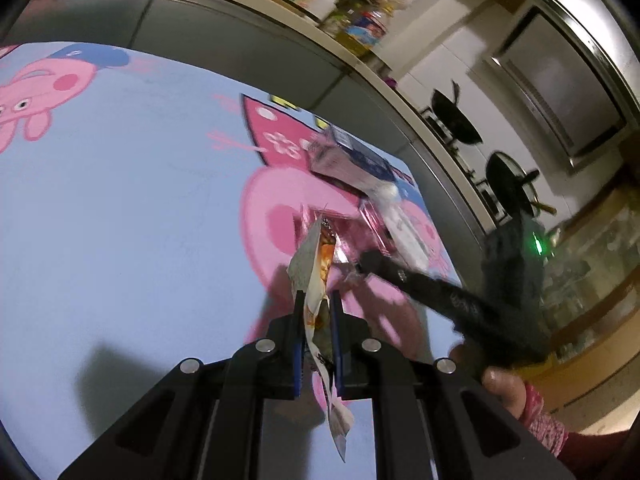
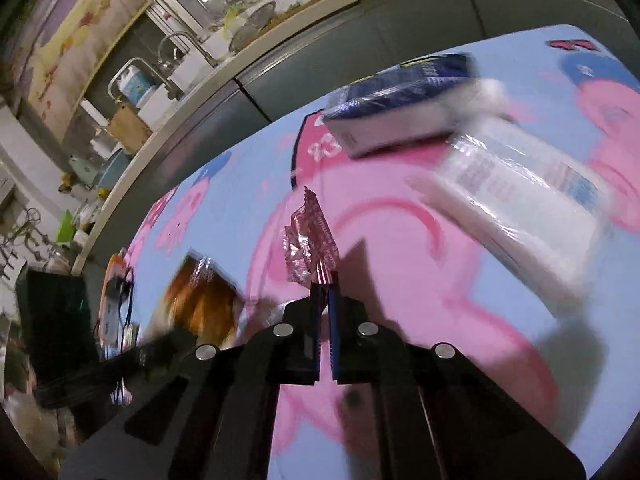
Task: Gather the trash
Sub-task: 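Carry snack bag and pink wrapper to the white bin and release them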
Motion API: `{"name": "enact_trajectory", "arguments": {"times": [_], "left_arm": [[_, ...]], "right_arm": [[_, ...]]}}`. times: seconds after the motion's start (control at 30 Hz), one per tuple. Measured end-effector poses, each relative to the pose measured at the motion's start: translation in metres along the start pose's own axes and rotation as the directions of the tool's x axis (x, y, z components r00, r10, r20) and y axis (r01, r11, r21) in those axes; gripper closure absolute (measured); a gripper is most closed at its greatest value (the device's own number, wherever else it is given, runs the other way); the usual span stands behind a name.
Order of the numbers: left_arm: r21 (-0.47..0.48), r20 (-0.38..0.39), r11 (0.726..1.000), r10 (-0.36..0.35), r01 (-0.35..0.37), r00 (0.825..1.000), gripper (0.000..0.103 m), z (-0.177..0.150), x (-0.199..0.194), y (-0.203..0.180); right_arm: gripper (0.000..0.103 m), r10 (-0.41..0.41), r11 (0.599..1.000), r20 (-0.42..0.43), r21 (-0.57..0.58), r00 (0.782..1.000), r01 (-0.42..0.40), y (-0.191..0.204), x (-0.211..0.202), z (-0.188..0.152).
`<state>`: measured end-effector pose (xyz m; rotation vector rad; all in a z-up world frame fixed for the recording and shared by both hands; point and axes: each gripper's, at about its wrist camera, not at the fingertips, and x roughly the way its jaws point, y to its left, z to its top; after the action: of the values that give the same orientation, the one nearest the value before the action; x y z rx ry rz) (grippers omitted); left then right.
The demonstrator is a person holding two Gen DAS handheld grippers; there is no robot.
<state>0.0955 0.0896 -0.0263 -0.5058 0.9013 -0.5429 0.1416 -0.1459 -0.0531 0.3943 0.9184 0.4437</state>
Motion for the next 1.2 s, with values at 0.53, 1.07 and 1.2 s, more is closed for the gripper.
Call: {"name": "enact_trajectory", "arguments": {"times": [0.53,1.07,1.2], "left_arm": [[0.216,-0.272,0.968,-0.066,0.127,0.96,0.092,-0.051,0.099,-0.139],[0.418,-0.444,0.852,-0.113,0.317,0.889,0.092,-0.022,0.272,-0.35],[0.444,-0.455,0.841,-0.085,0.309,0.886,0.092,-0.028,0.322,-0.386]], "right_arm": [[0.101,-0.122,0.955,0.245,0.294,0.962,0.046,-0.136,-0.169,-0.092],[0.101,-0.384,0.819,0.444,0.569,0.809,0.076,-0.298,-0.296,-0.105],[0.1,-0.427,0.782,0.404,0.613,0.809,0.107,-0.337,-0.297,-0.1]]}}
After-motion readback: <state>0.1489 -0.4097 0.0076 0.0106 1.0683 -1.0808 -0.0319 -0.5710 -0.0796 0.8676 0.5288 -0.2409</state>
